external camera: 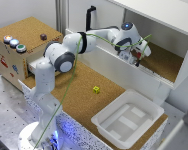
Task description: Place the pink object inside the right cabinet
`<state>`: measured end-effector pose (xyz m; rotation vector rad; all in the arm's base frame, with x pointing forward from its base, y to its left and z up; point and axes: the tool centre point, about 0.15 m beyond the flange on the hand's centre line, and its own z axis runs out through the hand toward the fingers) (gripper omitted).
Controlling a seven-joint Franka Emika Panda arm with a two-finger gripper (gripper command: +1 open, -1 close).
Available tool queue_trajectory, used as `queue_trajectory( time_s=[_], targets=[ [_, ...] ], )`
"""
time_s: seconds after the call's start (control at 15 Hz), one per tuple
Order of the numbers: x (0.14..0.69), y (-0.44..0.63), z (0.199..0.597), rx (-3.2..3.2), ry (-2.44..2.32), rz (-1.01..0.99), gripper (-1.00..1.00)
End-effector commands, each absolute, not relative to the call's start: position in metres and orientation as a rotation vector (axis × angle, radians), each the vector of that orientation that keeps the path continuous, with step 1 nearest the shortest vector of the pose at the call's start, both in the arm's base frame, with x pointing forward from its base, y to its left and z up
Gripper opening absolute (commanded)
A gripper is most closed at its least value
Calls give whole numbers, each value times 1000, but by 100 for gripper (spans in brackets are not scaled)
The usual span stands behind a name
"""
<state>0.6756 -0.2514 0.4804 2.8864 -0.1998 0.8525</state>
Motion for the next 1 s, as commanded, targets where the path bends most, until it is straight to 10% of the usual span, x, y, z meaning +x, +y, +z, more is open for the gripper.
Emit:
queue_trajectory(
  time_s=[0.0, 0.93],
  targets=[
    [675, -252, 478, 2983, -138, 754, 100],
    [542, -258, 518, 3066, -24, 922, 100]
  ],
)
